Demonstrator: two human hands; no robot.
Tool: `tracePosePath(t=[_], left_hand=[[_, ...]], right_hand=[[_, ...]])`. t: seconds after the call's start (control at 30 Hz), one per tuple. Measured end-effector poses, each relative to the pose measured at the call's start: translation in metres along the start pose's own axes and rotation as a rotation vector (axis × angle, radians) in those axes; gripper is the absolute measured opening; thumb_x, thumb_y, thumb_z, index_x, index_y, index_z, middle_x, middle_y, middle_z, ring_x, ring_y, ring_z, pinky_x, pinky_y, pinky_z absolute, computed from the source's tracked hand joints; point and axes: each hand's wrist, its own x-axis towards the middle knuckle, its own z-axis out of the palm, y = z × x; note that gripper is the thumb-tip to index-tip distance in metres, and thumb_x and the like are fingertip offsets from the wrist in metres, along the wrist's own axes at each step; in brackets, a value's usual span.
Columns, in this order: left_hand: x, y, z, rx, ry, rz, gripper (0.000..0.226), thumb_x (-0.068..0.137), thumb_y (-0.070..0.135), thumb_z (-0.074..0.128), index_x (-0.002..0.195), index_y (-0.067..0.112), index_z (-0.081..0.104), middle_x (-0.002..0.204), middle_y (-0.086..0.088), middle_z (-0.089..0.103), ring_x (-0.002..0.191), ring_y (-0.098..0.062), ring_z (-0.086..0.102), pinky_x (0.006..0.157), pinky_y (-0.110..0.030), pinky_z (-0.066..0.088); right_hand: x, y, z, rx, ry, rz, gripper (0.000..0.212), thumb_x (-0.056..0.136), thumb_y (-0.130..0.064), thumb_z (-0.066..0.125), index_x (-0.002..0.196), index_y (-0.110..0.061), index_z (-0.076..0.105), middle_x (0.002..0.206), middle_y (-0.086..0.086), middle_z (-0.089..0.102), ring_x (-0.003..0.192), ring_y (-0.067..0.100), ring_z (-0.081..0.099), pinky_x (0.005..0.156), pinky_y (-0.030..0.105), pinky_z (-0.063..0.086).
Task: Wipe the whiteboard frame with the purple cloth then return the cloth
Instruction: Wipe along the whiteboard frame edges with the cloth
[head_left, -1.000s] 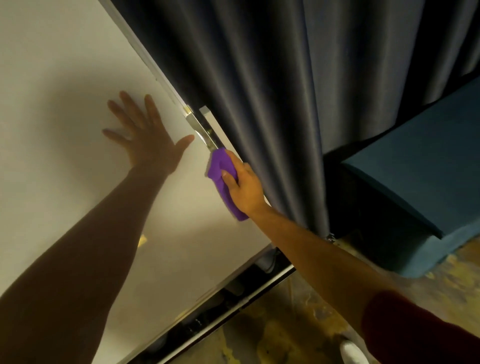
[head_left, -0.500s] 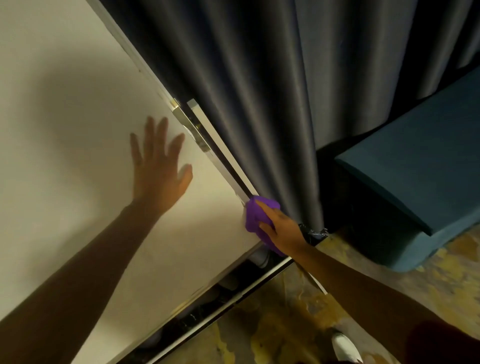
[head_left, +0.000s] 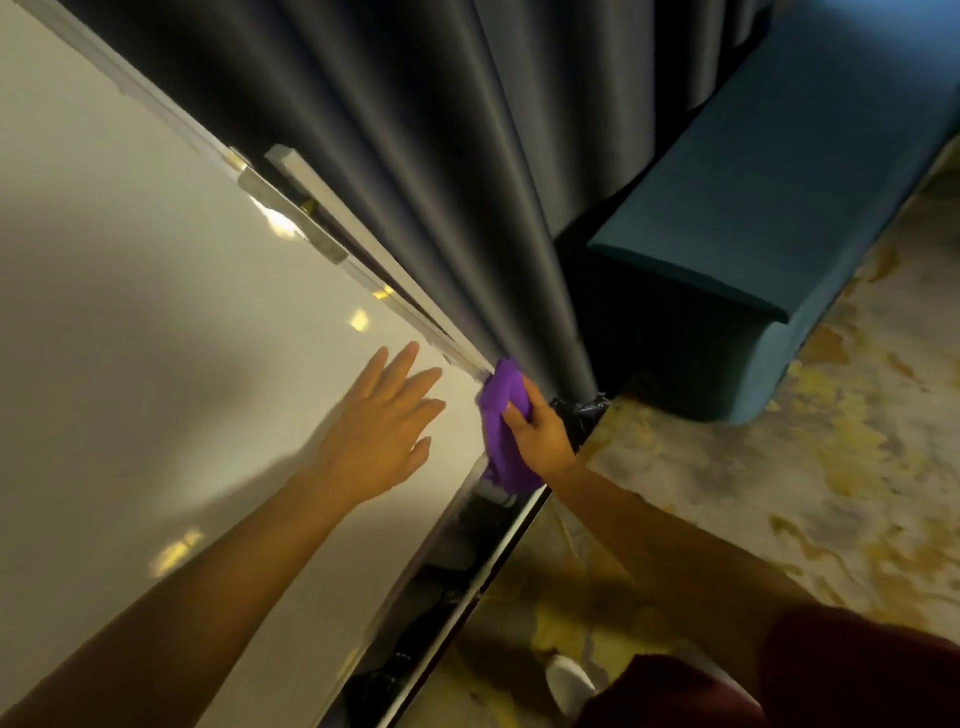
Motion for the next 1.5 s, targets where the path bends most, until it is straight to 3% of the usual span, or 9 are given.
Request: tracePosePath(t=[0.17,0.3,0.43,0.67,0.87,1.0,1.27,1.4,1.5], left_hand=[[-0.020,-0.002,0.019,-0.001,0.167,0.114,0.060,0.098,0.063,0.047,0.148,0.032,0.057,0.171,-0.006,0.028,0.160,-0.040,0.016,0.130,-0.060,0.006],[-0.022,0.002,0.025,0.084,0.222,0.074,0.065,0.098,0.064,0.035,0.152,0.032,0.051,0.172,-0.008,0.024,0.161,-0.041,0.014,0.130,-0.061,0.005],[-0.021,0.021,0.031,0.200,0.222,-0.034,0.075,0.096,0.065,0.013,0.159,0.032,0.036,0.175,-0.010,0.014,0.161,-0.046,0.007,0.128,-0.065,-0.003],[-0.021,0.025,0.041,0.190,0.192,-0.031,0.072,0.100,0.067,0.021,0.164,0.032,0.024,0.176,-0.012,0.001,0.161,-0.044,-0.003,0.128,-0.065,-0.006],[-0.052,0.014,0.051,0.145,0.211,-0.039,0.068,0.098,0.063,0.037,0.158,0.031,0.041,0.175,-0.012,0.013,0.161,-0.044,0.003,0.129,-0.063,-0.004],[-0.056,-0.006,0.053,0.140,0.245,-0.022,0.070,0.096,0.062,0.032,0.157,0.030,0.043,0.175,-0.013,0.013,0.161,-0.044,0.002,0.128,-0.065,-0.004],[-0.056,-0.010,0.061,0.016,0.367,0.010,0.068,0.100,0.058,0.030,0.155,0.022,0.046,0.175,-0.013,0.012,0.162,-0.042,0.001,0.130,-0.061,-0.001],[-0.068,-0.005,0.061,0.028,0.358,-0.006,0.070,0.100,0.061,0.028,0.157,0.023,0.044,0.175,-0.013,0.010,0.162,-0.043,0.002,0.130,-0.061,0.001],[-0.067,-0.007,0.059,0.050,0.349,-0.018,0.071,0.100,0.061,0.026,0.158,0.024,0.043,0.175,-0.012,0.013,0.162,-0.043,0.005,0.130,-0.062,0.005]], right_hand=[[-0.027,0.012,0.036,0.422,0.185,0.196,0.053,0.099,-0.046,0.049,0.148,-0.041,0.030,0.136,-0.004,0.053,0.115,0.025,0.055,0.088,0.037,0.042],[-0.054,0.016,0.070,0.582,0.286,0.214,0.056,0.099,-0.043,0.050,0.151,-0.039,0.027,0.135,-0.002,0.053,0.116,0.025,0.056,0.096,0.043,0.046],[-0.082,0.024,0.095,0.602,0.279,0.251,0.057,0.099,-0.040,0.052,0.150,-0.039,0.028,0.123,-0.011,0.053,0.095,0.009,0.055,0.087,0.035,0.042],[-0.095,0.027,0.118,0.608,0.280,0.276,0.060,0.099,-0.041,0.053,0.150,-0.043,0.023,0.136,-0.009,0.048,0.109,0.016,0.050,0.090,0.037,0.041],[-0.061,-0.006,0.103,0.684,0.327,0.258,0.059,0.099,-0.039,0.053,0.151,-0.030,0.024,0.134,-0.001,0.048,0.113,0.022,0.052,0.095,0.040,0.046],[-0.032,-0.020,0.080,0.710,0.289,0.243,0.056,0.101,-0.038,0.049,0.151,-0.030,0.025,0.134,0.003,0.052,0.116,0.026,0.056,0.102,0.050,0.046],[-0.040,-0.005,0.085,0.707,0.272,0.234,0.056,0.100,-0.044,0.048,0.150,-0.036,0.024,0.112,-0.009,0.055,0.102,0.017,0.059,0.085,0.038,0.050],[-0.067,0.010,0.105,0.706,0.233,0.261,0.056,0.099,-0.047,0.048,0.149,-0.037,0.025,0.104,-0.018,0.054,0.092,0.006,0.057,0.066,0.023,0.046],[-0.081,0.014,0.123,0.728,0.226,0.270,0.053,0.100,-0.045,0.049,0.147,-0.033,0.030,0.106,-0.012,0.057,0.097,0.011,0.060,0.078,0.032,0.051]])
